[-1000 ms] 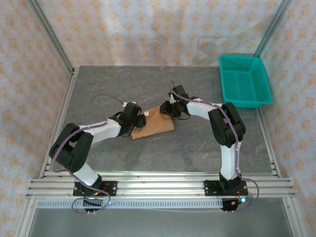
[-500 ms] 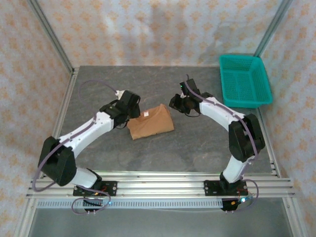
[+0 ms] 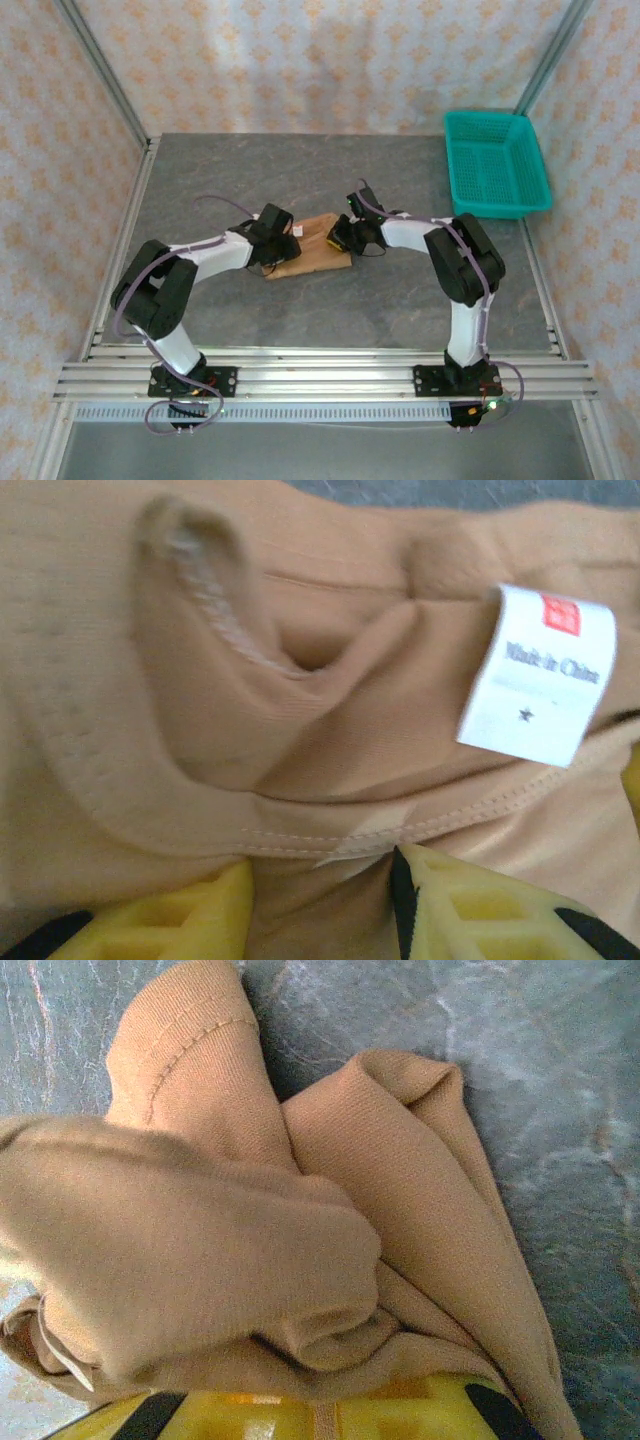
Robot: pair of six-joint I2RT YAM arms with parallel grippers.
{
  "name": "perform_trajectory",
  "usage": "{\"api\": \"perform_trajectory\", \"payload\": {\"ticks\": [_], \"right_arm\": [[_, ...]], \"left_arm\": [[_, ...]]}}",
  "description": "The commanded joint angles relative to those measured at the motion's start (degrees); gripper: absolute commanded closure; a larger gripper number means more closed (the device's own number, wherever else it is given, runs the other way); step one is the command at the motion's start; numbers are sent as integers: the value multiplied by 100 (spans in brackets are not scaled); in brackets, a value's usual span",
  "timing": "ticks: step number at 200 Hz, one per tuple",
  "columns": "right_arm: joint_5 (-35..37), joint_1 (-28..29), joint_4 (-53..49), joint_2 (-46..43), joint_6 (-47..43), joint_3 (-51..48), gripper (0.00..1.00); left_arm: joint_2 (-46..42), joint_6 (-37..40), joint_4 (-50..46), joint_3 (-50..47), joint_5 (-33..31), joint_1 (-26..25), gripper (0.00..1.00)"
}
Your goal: Fold the inside-out t-shirt
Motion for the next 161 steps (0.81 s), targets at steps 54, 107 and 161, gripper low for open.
{"api": "perform_trajectory", "payload": {"ticks": [54, 107, 161], "right_arm": [[388, -78, -885, -208, -81, 770, 79], [316, -60, -699, 439, 219, 1135, 76], [186, -165, -883, 727, 153, 1383, 75]], "left_arm": [[-279, 964, -1845, 1218, -246, 86, 49], [-506, 387, -922, 720, 530, 622, 43], [-1018, 463, -993, 379, 429, 1040, 44]]}}
